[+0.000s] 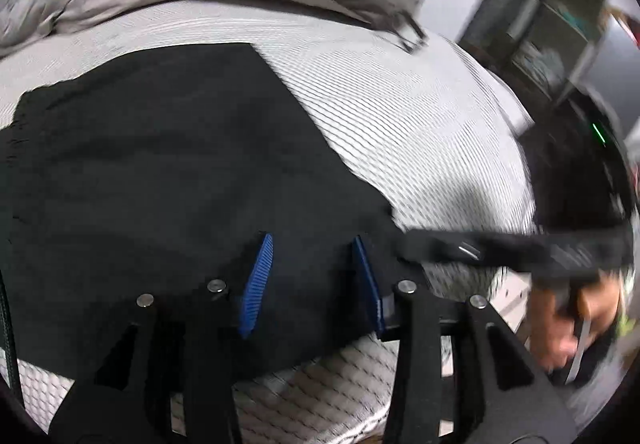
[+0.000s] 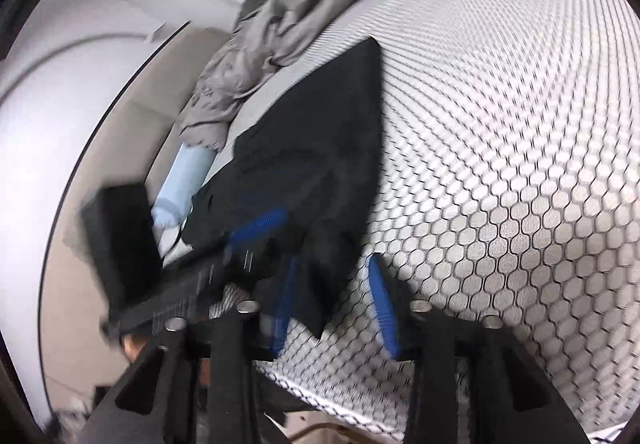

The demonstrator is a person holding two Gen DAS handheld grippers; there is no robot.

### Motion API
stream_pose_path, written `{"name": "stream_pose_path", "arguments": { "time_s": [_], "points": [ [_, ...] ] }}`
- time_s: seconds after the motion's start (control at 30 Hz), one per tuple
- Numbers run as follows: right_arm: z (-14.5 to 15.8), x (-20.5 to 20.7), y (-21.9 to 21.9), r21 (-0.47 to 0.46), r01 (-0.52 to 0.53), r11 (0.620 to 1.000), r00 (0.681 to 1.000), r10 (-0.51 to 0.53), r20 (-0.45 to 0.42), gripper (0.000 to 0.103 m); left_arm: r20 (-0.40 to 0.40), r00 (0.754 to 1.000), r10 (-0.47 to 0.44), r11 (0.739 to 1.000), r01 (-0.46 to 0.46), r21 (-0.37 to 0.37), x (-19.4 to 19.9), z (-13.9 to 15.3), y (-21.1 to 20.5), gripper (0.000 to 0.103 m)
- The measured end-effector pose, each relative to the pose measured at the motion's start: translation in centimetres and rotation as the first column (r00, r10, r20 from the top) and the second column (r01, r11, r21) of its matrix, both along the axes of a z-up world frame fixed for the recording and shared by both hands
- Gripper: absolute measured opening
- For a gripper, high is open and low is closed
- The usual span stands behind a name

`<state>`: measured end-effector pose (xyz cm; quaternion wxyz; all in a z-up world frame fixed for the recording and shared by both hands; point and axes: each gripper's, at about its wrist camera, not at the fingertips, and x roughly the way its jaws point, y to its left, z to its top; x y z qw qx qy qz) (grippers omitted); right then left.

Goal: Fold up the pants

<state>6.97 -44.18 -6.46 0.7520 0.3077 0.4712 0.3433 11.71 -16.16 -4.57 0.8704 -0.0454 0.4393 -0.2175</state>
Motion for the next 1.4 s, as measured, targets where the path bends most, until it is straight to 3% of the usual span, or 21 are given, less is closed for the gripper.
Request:
{"name": "stream_pose_path", "arguments": {
  "time_s": [0.1, 0.13, 0.23, 0.3, 0.47, 0.63, 0.83, 0.9, 1.07, 1.13, 1.2, 1.27, 1.37, 1.4],
  "points": [
    [-0.4, 0.1, 0.8, -0.044, -0.035, 0.998, 0.999, 0.035, 0.004, 0.004, 0.045, 0.998, -0.053, 0.995, 0.049, 0.089, -1.5, -0.8, -1.2, 0.041],
    [-0.4, -0.3, 0.6, -0.058, -0.058, 0.997, 0.998, 0.059, 0.013, 0.004, 0.048, 0.997, -0.06, 0.993, 0.055, 0.1, -1.7, -1.1, -1.3, 0.041],
    [-0.3, -1.3, 1.5, -0.13, -0.112, 0.985, 0.993, 0.117, 0.029, 0.003, 0.049, 0.997, -0.055, 0.994, 0.05, 0.097, -2.2, -0.7, -1.1, 0.041],
    [-0.3, -1.5, 1.3, -0.138, -0.123, 0.983, 0.991, 0.128, 0.029, 0.004, 0.042, 0.998, -0.054, 0.997, 0.052, 0.05, -2.3, 0.1, -1.3, 0.041],
    [0.4, -1.0, -1.3, -0.054, -0.026, 0.998, 0.999, 0.028, 0.039, 0.019, 0.058, 0.997, -0.057, 0.996, 0.052, 0.074, -3.0, -0.3, -3.0, 0.047],
    [-0.3, 0.8, -1.5, -0.003, 0.032, 0.999, 0.999, -0.032, -0.013, 0.02, 0.079, 0.993, -0.091, 0.98, 0.075, 0.185, -3.5, -1.1, -5.3, 0.057],
    [-1.7, 5.5, 0.6, 0.032, 0.021, 0.999, 0.997, -0.019, -0.069, 0.021, 0.046, 0.994, -0.102, 0.981, 0.093, 0.17, -3.5, -1.6, -5.1, 0.059],
    [-1.3, 6.2, 1.7, -0.018, 0.014, 1.0, 0.999, -0.015, -0.031, 0.009, 0.034, 0.994, -0.103, 0.981, 0.096, 0.166, -3.5, -1.7, -5.0, 0.059],
    [0.0, 6.0, 0.2, -0.139, 0.134, 0.981, 0.989, -0.123, 0.083, 0.008, 0.03, 0.993, -0.113, 0.98, 0.107, 0.17, -3.5, -1.6, -5.1, 0.059],
    [-0.4, 6.1, -0.7, -0.098, 0.111, 0.989, 0.994, -0.109, 0.03, 0.008, 0.024, 0.993, -0.113, 0.981, 0.107, 0.162, -3.3, -1.6, -4.9, 0.059],
    [-0.6, 5.0, -1.5, -0.044, 0.073, 0.996, 0.997, -0.074, -0.009, 0.016, 0.023, 0.993, -0.113, 0.981, 0.108, 0.164, -3.3, -1.5, -5.0, 0.059],
    [-0.3, 3.7, -1.3, -0.038, 0.038, 0.999, 0.999, -0.038, 0.01, 0.026, 0.022, 0.993, -0.112, 0.98, 0.107, 0.168, -3.3, -1.5, -5.1, 0.059],
    [-0.8, 2.9, 0.3, -0.04, -0.032, 0.999, 0.999, 0.032, 0.004, 0.027, 0.019, 0.994, -0.112, 0.979, 0.107, 0.172, -3.1, -1.5, -5.2, 0.06],
    [-0.8, 3.0, 0.8, -0.054, -0.038, 0.998, 0.999, 0.039, 0.007, 0.021, 0.02, 0.993, -0.113, 0.979, 0.108, 0.173, -3.1, -1.5, -5.2, 0.06]
  ]
}}
